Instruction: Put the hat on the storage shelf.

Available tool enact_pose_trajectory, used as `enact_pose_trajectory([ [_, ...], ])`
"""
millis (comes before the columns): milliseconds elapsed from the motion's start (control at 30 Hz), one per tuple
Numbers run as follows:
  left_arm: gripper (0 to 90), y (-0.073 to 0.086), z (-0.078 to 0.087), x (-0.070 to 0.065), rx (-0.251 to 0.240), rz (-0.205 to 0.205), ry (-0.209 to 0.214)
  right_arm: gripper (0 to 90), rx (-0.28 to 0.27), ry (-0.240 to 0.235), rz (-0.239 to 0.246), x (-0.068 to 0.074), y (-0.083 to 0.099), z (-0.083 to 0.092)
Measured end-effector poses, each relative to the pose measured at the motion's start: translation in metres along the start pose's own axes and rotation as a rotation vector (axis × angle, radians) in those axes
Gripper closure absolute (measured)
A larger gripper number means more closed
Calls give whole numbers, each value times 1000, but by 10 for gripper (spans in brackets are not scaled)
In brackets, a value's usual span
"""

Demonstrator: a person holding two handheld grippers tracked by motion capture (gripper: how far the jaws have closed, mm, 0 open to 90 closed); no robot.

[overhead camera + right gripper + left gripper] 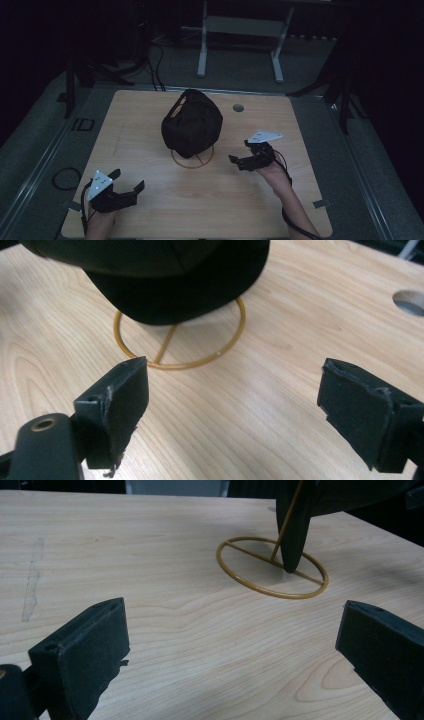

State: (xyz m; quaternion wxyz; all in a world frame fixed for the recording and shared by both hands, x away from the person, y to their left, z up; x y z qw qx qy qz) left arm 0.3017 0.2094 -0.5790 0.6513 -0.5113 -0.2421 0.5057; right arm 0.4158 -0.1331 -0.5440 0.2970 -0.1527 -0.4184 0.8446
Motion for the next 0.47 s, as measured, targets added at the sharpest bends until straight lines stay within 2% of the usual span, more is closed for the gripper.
enact_pose_trajectory([
  [200, 13, -1, 1, 1, -3, 3, -4, 131, 4, -15, -20, -3, 15, -5],
  [267, 13, -1, 0, 1, -2, 0, -6, 131, 6, -7, -25, -5, 19, -6],
  [467, 13, -1, 0, 0, -1, -1, -1, 134, 33, -22, -50, -8, 34, -11],
])
Point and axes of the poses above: each handheld gripper's, and its own axes: z roughly backward along the jaws, y roughly out of its underside, x roughly to its left, the point moved 10 cm from there along -z, roughly forward along the jaws, and after that the axes turned 3 degrees about z, right-handed, at the moved point
